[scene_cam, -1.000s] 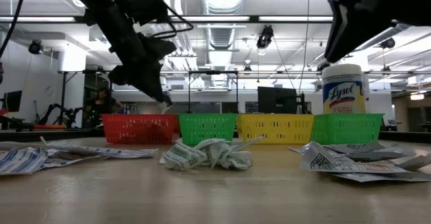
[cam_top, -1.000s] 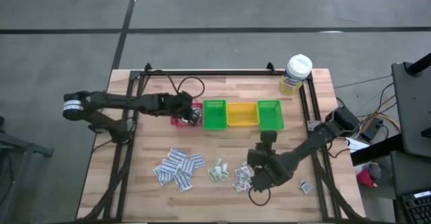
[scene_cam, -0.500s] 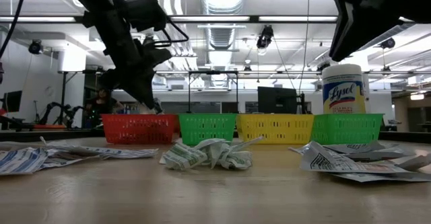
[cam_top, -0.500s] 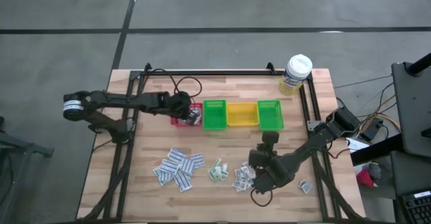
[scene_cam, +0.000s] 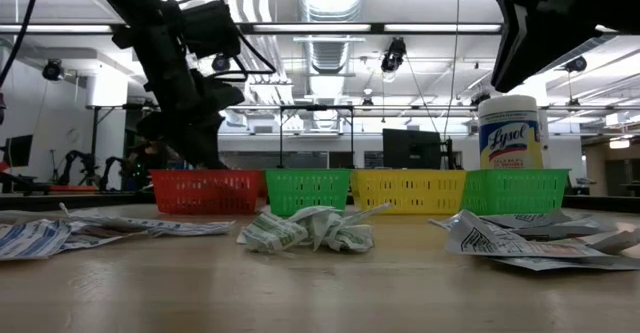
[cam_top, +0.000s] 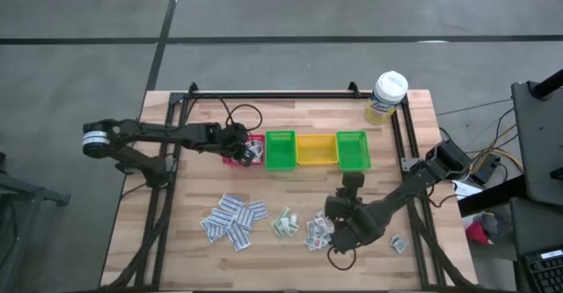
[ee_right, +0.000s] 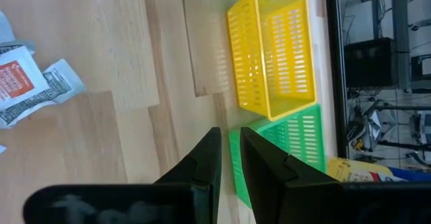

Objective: Pick & Place First Aid Supplies
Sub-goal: Put the alcohol pad into the red basket

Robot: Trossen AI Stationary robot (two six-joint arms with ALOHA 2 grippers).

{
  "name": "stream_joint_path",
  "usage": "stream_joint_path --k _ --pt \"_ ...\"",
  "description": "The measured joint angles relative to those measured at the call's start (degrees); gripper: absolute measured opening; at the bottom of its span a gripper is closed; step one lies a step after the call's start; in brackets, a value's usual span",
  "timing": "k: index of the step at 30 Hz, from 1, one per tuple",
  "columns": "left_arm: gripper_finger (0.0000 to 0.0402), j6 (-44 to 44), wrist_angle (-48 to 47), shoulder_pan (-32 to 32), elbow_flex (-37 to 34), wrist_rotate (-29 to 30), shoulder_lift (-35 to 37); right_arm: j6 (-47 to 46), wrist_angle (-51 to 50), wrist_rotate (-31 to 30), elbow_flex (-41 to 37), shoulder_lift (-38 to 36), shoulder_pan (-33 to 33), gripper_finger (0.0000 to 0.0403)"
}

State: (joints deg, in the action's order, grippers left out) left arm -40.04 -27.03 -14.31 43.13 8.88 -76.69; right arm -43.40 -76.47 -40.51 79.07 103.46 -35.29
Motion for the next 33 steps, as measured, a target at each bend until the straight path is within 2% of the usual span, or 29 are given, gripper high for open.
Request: stream_joint_path --k 7,14,17,24,33 --pt "0.0148 2.87 -2.02 -0.49 0.12 0.00 2.15 0.02 -0.04 0.19 0.00 0.00 0.00 0.0054" --pt "0.0163 3.73 -8.26 -1.33 1.90 0.00 10.60 -0.06 -0.94 2.82 0.00 0.00 0.00 0.0054" --pt "0.0163 4.99 -7.46 -1.04 1.88 0.02 15.15 -0.15 -3.17 9.80 0.00 0.00 0.00 0.0054" --pt "0.0163 15.12 -3.23 1.50 1.60 1.35 22.04 -2.38 -5.96 31.81 -0.02 0.00 -0.11 0.0054" --pt "0.0163 23.44 3.27 5.02 1.57 1.53 23.33 -11.27 -7.15 48.35 -0.02 0.00 -2.70 0.0054"
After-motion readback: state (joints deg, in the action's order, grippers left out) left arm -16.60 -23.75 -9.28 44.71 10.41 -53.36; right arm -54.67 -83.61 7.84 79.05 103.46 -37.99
